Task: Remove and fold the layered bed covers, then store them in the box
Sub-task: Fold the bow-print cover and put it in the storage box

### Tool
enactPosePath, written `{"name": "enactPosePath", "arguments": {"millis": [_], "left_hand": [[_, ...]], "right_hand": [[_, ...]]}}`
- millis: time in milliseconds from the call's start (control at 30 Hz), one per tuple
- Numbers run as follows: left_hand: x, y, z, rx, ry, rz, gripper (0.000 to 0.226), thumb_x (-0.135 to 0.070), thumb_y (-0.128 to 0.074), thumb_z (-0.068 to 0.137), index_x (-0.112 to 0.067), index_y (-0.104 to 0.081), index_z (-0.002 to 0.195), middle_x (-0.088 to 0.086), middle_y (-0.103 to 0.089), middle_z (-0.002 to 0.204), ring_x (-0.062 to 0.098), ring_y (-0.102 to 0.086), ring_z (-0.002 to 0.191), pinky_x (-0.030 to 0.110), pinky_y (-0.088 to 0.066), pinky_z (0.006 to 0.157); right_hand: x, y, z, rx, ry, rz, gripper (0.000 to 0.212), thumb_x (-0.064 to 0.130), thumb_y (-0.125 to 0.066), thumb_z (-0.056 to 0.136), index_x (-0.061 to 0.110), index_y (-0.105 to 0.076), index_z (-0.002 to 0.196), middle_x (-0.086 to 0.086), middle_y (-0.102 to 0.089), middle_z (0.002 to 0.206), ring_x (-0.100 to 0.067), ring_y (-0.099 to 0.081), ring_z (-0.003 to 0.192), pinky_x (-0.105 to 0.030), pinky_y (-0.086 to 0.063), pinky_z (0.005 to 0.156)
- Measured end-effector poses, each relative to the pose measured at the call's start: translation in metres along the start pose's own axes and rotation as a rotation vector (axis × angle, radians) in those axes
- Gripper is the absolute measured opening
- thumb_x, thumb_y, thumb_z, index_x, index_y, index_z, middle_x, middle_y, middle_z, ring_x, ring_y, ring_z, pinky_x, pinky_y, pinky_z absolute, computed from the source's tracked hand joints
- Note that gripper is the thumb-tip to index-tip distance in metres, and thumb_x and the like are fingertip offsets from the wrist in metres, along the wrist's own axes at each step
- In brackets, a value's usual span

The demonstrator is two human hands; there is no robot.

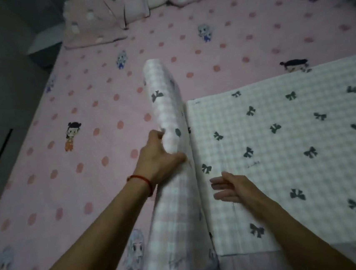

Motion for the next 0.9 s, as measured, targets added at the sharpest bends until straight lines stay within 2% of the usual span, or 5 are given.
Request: {"name": "enactPosePath", "arguments": {"millis": [167,367,533,700,900], "left_hand": [[-0.066,-0.100,0.006,-0.097,-0.124,0.143,0.053,-0.022,-0.068,0.081,-0.019,-0.042,0.128,0.011,-0.061,0.112,0.035,-0.060,0.099,0.033,-0.046,0.078],[-0.045,-0.227,-0.014,0.339,-0.174,0.015,0.046,-0.010,-0.057,0.091,-0.018,-0.054,0.136,0.006,-0.062,0.125,0.019,-0.059,0.112,0.027,-0.049,0.099],[0.031,-0.189,-0.011,-0.262,-0.268,0.325,0.037,-0.025,-0.056,0.090,-0.027,-0.057,0.127,0.006,-0.048,0.137,0.029,-0.042,0.127,0.045,-0.042,0.105],[0.089,-0.164,0.004,-0.009,-0.068,0.157,0.061,-0.057,-0.045,0.098,-0.057,-0.016,0.152,0.008,-0.002,0.167,0.035,-0.008,0.153,0.059,-0.021,0.117],[0.088,-0.181,0.006,0.038,-0.083,0.019,0.068,-0.051,-0.056,0.096,-0.071,-0.012,0.144,0.001,0.011,0.166,0.035,-0.006,0.154,0.054,-0.019,0.119]], "right_hand": [[0.012,0.055,-0.019,-0.079,0.024,0.247,0.056,0.054,-0.039,0.102,0.015,-0.079,0.106,-0.015,-0.076,0.109,-0.032,-0.070,0.099,-0.051,-0.053,0.094],[-0.024,0.133,-0.037,-0.311,0.072,0.066,0.055,0.065,-0.053,0.093,0.022,-0.067,0.124,-0.006,-0.073,0.120,-0.022,-0.070,0.107,-0.043,-0.053,0.097],[-0.024,0.119,-0.042,-0.371,0.130,-0.258,0.042,0.055,-0.062,0.093,0.025,-0.053,0.121,0.013,-0.062,0.103,-0.003,-0.060,0.089,-0.019,-0.049,0.071],[-0.022,0.123,-0.056,-0.511,0.276,-0.314,0.032,0.043,-0.062,0.098,0.024,-0.058,0.124,0.017,-0.064,0.104,0.004,-0.060,0.089,-0.011,-0.043,0.067],[-0.034,0.128,-0.054,-0.587,0.260,-0.296,0.043,0.042,-0.063,0.097,0.015,-0.060,0.130,0.000,-0.069,0.117,-0.017,-0.065,0.104,-0.029,-0.051,0.084]]}}
Point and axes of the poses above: each hand's wrist, its own z-axis towards the middle knuckle, its own y-axis out of the back of the hand, x = y × z, the point moved 4 cm from there along z, towards the middle knuckle
